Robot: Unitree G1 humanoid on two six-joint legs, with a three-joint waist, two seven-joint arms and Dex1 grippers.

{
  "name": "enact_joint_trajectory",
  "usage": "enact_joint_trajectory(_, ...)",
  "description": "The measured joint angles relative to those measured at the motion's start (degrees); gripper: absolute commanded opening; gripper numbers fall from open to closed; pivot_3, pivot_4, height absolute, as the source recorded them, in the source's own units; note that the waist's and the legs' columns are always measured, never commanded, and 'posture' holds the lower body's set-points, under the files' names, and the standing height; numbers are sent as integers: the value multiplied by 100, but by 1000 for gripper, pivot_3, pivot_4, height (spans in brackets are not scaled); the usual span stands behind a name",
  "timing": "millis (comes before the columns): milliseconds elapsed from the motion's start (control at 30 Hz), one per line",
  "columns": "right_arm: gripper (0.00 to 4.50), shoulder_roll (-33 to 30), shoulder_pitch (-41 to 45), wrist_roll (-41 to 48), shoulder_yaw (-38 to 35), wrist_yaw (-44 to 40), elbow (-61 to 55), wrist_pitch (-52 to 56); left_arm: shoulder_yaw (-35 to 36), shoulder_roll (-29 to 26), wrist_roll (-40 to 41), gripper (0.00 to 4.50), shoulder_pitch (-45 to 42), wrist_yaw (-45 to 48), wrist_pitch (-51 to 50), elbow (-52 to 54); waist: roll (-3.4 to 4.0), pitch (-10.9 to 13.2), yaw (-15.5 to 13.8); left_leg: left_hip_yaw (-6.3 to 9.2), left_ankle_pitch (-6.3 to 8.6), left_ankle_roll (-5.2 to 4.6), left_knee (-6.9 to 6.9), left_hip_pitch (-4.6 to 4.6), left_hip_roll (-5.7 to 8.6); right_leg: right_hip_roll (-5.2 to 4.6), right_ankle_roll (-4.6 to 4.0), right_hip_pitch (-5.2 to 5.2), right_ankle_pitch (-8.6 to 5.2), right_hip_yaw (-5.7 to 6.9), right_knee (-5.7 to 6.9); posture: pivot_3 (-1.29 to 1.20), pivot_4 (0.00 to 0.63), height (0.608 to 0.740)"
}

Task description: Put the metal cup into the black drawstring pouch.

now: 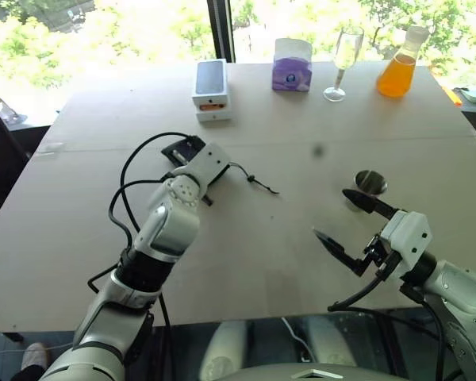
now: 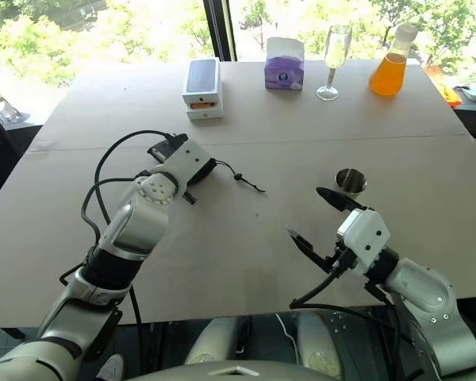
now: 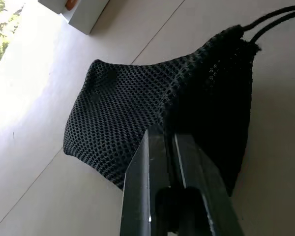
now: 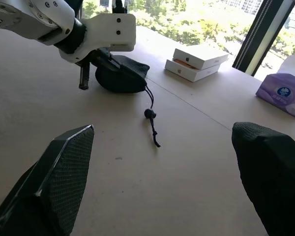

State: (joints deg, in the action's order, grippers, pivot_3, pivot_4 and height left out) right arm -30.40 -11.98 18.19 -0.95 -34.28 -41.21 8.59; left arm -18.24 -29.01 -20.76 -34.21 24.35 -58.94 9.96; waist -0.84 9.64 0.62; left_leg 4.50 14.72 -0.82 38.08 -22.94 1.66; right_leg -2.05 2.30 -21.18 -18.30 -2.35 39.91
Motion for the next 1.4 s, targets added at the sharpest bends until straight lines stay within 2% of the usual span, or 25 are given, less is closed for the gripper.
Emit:
enact_joint_trajectory(133,4500,-10,16,-24,-46,114,-58,85,293,38,560,69,-343,519,-479,-152,0,0,1,0,0,0,2,0,0,1,0,0,0,2,1,0,150,740)
enact_joint_trajectory(267,4500,-331,383,-8,-427,382,-239,874,985,328,1546,69,-1013,1113,-1881,-549,0,0,8,-1,-2,3,17,-5,2,5,1,-1,0,21,6,0,150,740)
enact_joint_trajectory(367,4500,-1141,782,-204,-510,495,-512,1921,1142,359,1991,69,-1241,1257,-2516,-651,3,2,23,-6,-12,19,19,-10,3,5,1,-8,0,13,10,0,150,740)
enact_joint_trajectory(500,4500,-1991,2165,287,-910,413,-421,3829,1392,532,2501,69,-1372,1253,-3127,-747,1,3,29,-1,-7,11,17,-8,-1,5,1,-8,0,11,12,0,150,740)
enact_joint_trajectory(600,4500,-2232,2625,748,-891,204,-163,4839,1398,596,2675,69,-1369,1059,-3242,-744,-2,2,-1,16,-5,8,19,-40,-3,4,0,-24,0,12,4,0,150,740)
enact_joint_trajectory(700,4500,-2468,2751,775,-551,39,171,5077,1436,625,2784,69,-1354,875,-3320,-727,-2,3,-1,13,-13,19,34,-92,5,-6,0,-66,1,10,5,0,150,740)
enact_joint_trajectory(733,3964,-2521,2833,777,-451,-33,257,5127,1456,625,2860,0,-1348,798,-3328,-708,-2,3,0,8,-11,16,34,-92,8,-10,1,-66,1,7,3,0,150,740)
enact_joint_trajectory(767,3694,-2562,2868,783,-412,-86,292,5129,1483,627,2905,0,-1337,752,-3329,-681,-2,3,1,8,-10,15,34,-92,8,-11,1,-66,1,7,1,0,150,740)
enact_joint_trajectory(833,2738,-2620,2945,815,-372,-191,339,5139,1554,623,2995,0,-1270,639,-3329,-620,-2,3,1,9,-10,15,32,-92,7,-10,1,-66,1,8,0,0,150,740)
enact_joint_trajectory(1100,2738,-2703,3331,714,284,-401,840,5120,1770,698,3378,0,-1035,141,-3330,-356,-2,3,15,8,-10,15,35,-87,5,-9,1,-65,1,7,6,0,150,740)
enact_joint_trajectory(1200,1903,-2592,3621,567,571,-404,1123,5064,1785,701,3534,0,-1004,-35,-3332,-294,-2,2,14,10,-10,16,34,-87,5,-8,1,-65,1,9,6,0,150,740)
enact_joint_trajectory(1233,1522,-2567,3640,533,612,-405,1172,5041,1785,701,3568,0,-1002,-56,-3332,-285,-2,2,12,10,-10,16,34,-87,5,-8,1,-66,1,9,6,0,150,740)
enact_joint_trajectory(1267,856,-2532,3698,470,730,-414,1299,4986,1787,695,3635,0,-999,-119,-3333,-275,-2,3,10,10,-10,16,34,-87,5,-9,1,-66,1,9,5,0,150,740)
enact_joint_trajectory(1333,73,-2479,3759,428,787,-432,1397,4941,1787,676,3724,0,-997,-204,-3334,-273,-2,3,1,10,-10,16,34,-89,6,-10,1,-66,1,10,4,0,150,740)
enact_joint_trajectory(1400,73,-2440,3849,392,783,-442,1471,4883,1788,666,3812,0,-997,-275,-3335,-272,-2,3,4,10,-10,16,34,-88,6,-10,1,-66,1,9,4,0,150,740)
